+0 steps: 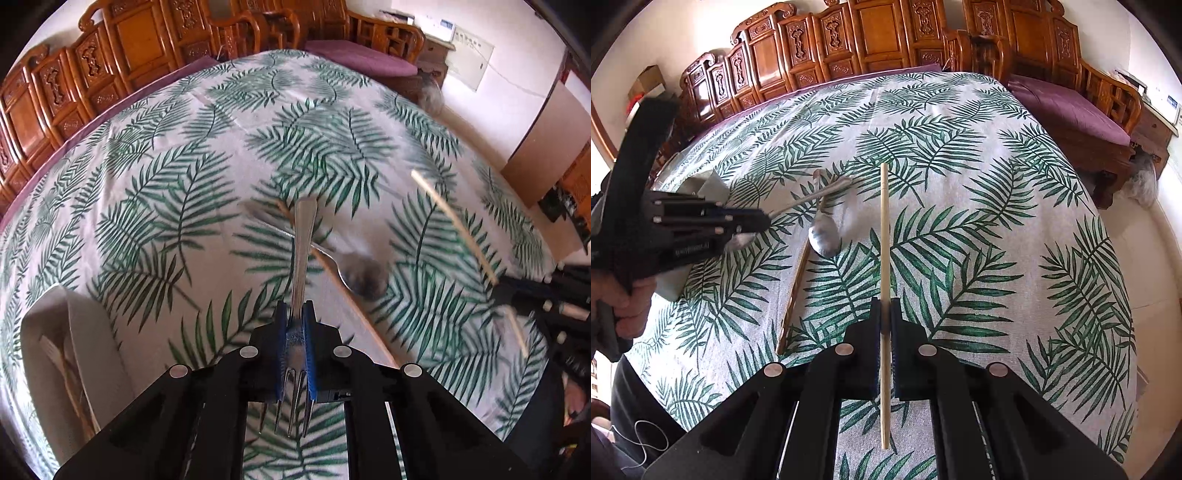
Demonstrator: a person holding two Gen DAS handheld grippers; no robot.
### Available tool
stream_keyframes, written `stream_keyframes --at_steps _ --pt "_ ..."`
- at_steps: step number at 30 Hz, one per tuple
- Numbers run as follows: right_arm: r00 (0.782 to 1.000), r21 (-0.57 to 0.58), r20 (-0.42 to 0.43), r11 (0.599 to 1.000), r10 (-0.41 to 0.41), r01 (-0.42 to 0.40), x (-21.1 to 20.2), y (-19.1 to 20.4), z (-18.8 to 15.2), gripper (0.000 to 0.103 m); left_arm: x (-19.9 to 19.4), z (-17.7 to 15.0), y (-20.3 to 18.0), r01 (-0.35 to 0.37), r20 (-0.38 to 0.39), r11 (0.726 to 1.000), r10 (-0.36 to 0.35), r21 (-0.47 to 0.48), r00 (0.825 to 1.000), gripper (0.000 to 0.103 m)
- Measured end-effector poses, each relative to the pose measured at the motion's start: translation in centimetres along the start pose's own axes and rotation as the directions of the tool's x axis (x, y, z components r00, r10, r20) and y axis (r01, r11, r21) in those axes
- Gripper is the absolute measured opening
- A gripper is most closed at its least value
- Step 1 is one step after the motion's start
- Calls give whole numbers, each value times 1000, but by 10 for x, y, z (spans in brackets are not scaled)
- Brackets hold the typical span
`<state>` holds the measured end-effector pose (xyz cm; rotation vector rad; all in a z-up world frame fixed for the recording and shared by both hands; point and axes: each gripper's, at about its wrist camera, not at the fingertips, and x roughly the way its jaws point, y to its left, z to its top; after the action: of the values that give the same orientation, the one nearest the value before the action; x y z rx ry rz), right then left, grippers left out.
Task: Organize utensils
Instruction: 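Carry the chopstick and metal fork over the grey tray with both tools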
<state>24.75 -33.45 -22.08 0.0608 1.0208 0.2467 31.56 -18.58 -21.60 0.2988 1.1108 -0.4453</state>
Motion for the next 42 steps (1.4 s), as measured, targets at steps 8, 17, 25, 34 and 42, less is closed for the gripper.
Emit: stream_keyframes --at_steps 8,17,25,34,42 --pt "1000 -2 5 1000 1 -1 -4 2 0 6 21 -5 -4 -39 -70 998 42 43 997 8" --pt "1000 -3 4 1000 4 -4 -4 1 1 6 27 11 -15 -74 -64 994 78 75 995 25" --pt "1000 -6 2 1000 5 -5 -3 2 1 6 27 13 -17 -51 -57 996 55 77 997 6" --pt "999 -22 33 1000 7 -6 -11 11 5 6 -15 -3 -7 -50 15 999 50 19 999 6" --pt "998 -37 61 999 23 -21 -23 30 16 6 -63 -20 5 -52 84 999 52 4 995 6"
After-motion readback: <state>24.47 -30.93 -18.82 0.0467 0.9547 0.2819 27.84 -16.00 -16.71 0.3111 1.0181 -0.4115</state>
